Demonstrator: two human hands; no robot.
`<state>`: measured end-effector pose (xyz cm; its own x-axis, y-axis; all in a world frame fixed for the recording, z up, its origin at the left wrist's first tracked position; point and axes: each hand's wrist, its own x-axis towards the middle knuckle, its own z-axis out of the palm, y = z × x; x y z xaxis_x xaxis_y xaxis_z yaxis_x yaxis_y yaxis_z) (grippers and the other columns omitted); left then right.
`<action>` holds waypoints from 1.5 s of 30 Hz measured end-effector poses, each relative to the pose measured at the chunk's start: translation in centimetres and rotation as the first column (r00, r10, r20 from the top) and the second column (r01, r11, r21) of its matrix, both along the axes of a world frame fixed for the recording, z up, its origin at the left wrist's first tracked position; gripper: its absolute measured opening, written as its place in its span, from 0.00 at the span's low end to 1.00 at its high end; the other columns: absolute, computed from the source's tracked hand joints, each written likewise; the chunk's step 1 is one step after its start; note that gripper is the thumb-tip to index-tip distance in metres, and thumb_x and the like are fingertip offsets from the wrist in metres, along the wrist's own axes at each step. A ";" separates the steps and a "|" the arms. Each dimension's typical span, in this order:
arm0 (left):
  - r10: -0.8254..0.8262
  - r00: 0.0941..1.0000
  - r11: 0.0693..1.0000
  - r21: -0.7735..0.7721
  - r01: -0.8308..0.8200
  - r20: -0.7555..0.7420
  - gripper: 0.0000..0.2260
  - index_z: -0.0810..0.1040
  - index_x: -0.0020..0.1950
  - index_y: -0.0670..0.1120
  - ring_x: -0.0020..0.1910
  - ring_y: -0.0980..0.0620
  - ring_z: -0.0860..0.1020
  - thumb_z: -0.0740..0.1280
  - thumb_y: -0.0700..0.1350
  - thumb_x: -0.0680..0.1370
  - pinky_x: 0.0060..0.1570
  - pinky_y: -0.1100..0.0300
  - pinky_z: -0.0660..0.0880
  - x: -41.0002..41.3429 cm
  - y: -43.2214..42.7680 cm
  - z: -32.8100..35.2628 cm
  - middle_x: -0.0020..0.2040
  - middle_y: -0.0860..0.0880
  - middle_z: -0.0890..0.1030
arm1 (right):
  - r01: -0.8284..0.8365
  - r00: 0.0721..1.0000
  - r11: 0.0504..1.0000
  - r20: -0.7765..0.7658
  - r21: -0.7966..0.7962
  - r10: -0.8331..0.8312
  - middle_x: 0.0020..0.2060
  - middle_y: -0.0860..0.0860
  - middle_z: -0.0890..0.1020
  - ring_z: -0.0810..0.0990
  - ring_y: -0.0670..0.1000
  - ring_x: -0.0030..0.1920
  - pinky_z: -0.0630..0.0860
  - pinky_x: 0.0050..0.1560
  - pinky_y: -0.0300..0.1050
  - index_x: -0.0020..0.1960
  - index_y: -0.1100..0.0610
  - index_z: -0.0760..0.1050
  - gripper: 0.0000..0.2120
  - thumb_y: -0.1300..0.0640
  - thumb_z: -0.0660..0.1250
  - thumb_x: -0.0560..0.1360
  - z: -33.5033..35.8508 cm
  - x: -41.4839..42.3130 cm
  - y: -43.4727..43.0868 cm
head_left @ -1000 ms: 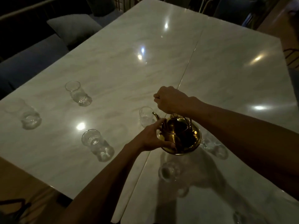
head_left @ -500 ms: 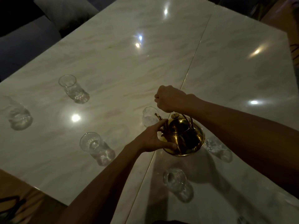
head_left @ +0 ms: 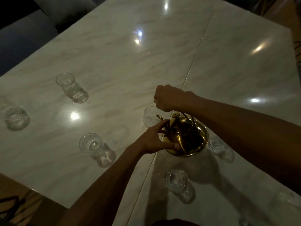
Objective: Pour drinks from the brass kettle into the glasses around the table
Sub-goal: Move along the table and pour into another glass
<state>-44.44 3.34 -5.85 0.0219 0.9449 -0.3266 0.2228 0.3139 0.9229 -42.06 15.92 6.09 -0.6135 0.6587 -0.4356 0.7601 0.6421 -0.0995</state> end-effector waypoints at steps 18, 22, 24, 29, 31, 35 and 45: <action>-0.025 0.999 1.000 0.015 0.025 -0.029 0.44 0.59 0.77 0.54 0.62 0.57 0.70 0.79 0.53 0.67 0.49 0.71 0.66 -0.3 0.1 0.3 0.74 0.52 0.67 | -0.014 0.999 1.000 -0.033 -0.007 0.014 0.37 0.52 0.75 0.76 0.51 0.38 0.77 0.44 0.49 0.45 0.56 0.68 0.06 0.57 0.64 0.78 0.0 0.3 0.0; -0.023 0.998 0.999 0.037 0.025 -0.052 0.45 0.60 0.77 0.54 0.63 0.56 0.72 0.79 0.54 0.66 0.56 0.64 0.70 -0.3 -0.1 0.6 0.73 0.53 0.68 | 0.002 0.999 1.000 -0.049 0.014 -0.001 0.38 0.53 0.76 0.76 0.51 0.38 0.78 0.45 0.50 0.42 0.57 0.69 0.07 0.57 0.64 0.78 0.4 0.6 -0.1; -0.025 0.998 0.999 0.047 0.027 -0.059 0.45 0.60 0.77 0.54 0.64 0.54 0.72 0.79 0.56 0.65 0.61 0.56 0.72 -0.3 -0.1 0.9 0.73 0.53 0.68 | 0.003 0.999 1.000 -0.043 0.023 -0.002 0.38 0.52 0.74 0.74 0.50 0.37 0.78 0.45 0.51 0.44 0.59 0.69 0.07 0.56 0.63 0.78 0.6 0.8 -0.1; -0.029 0.996 0.997 0.073 0.035 -0.082 0.47 0.60 0.76 0.56 0.64 0.56 0.73 0.79 0.60 0.62 0.62 0.52 0.73 0.0 -0.1 1.5 0.73 0.56 0.69 | 0.039 0.997 0.999 -0.073 0.022 -0.037 0.49 0.55 0.78 0.77 0.54 0.46 0.78 0.51 0.52 0.58 0.60 0.72 0.12 0.55 0.64 0.78 1.7 1.4 -0.3; -0.027 0.996 0.996 0.083 0.034 -0.081 0.47 0.60 0.76 0.56 0.64 0.56 0.73 0.79 0.60 0.62 0.62 0.53 0.73 0.1 -0.2 1.8 0.72 0.56 0.69 | 0.046 0.995 0.999 -0.087 0.019 -0.044 0.53 0.55 0.80 0.79 0.55 0.50 0.78 0.54 0.54 0.60 0.60 0.71 0.14 0.55 0.65 0.78 2.1 1.5 -0.4; -0.027 0.997 0.996 0.083 0.033 -0.069 0.48 0.61 0.76 0.56 0.64 0.56 0.73 0.79 0.61 0.61 0.63 0.52 0.73 0.1 -0.5 1.8 0.72 0.56 0.69 | 0.040 0.995 0.998 -0.089 0.037 -0.037 0.53 0.56 0.80 0.79 0.55 0.48 0.78 0.53 0.53 0.60 0.60 0.72 0.13 0.55 0.64 0.78 2.2 1.7 -0.7; -0.052 0.996 0.998 0.031 0.054 -0.070 0.43 0.62 0.75 0.55 0.61 0.58 0.71 0.80 0.53 0.65 0.50 0.69 0.68 -0.5 -0.5 0.3 0.71 0.55 0.69 | 0.041 0.995 0.999 -0.088 -0.015 -0.043 0.55 0.58 0.80 0.80 0.56 0.53 0.76 0.49 0.47 0.59 0.63 0.72 0.13 0.55 0.63 0.79 0.0 1.7 -0.9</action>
